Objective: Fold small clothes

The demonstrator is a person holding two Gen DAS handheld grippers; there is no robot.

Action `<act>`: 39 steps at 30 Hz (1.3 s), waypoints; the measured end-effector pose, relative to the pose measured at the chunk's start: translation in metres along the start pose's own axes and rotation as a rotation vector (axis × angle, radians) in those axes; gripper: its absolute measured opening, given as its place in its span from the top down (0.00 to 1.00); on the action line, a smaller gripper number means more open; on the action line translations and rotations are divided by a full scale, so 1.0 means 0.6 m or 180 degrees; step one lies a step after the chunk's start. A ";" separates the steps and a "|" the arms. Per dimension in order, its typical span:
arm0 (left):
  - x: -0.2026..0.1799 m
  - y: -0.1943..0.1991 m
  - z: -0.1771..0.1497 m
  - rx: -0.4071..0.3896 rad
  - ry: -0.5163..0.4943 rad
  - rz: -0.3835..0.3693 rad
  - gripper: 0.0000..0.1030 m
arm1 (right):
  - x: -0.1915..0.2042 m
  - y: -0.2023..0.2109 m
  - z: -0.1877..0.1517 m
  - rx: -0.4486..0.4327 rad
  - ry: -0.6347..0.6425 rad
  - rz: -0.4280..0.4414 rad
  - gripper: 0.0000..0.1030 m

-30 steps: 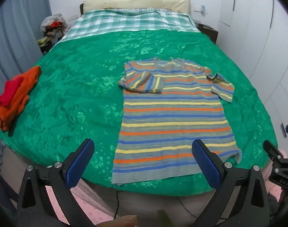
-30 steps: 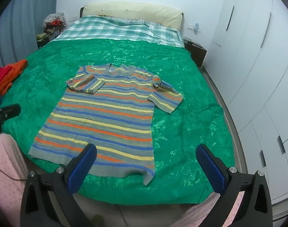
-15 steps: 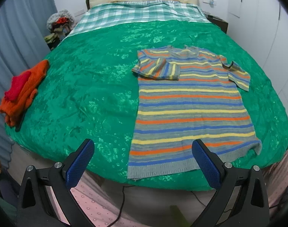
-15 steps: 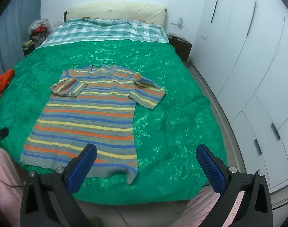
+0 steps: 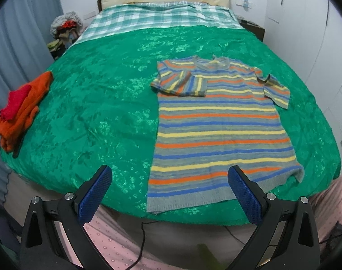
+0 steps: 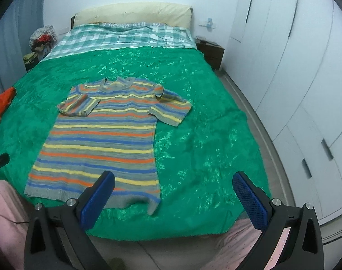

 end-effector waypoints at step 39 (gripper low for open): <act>-0.016 0.029 0.027 -0.0258 0.0004 -0.0051 0.00 | 0.023 0.013 0.006 0.0021 0.0209 -0.0333 0.00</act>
Point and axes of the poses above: each gripper's, at about its wrist camera, not at the fingertips, and y roughly against the way its jaws point, x to its left, z to its top, the point moved 7 cm from there along -y, roughly the way its jaws point, and after that the axes turned 5 degrees about -z, right-handed, at the moved point
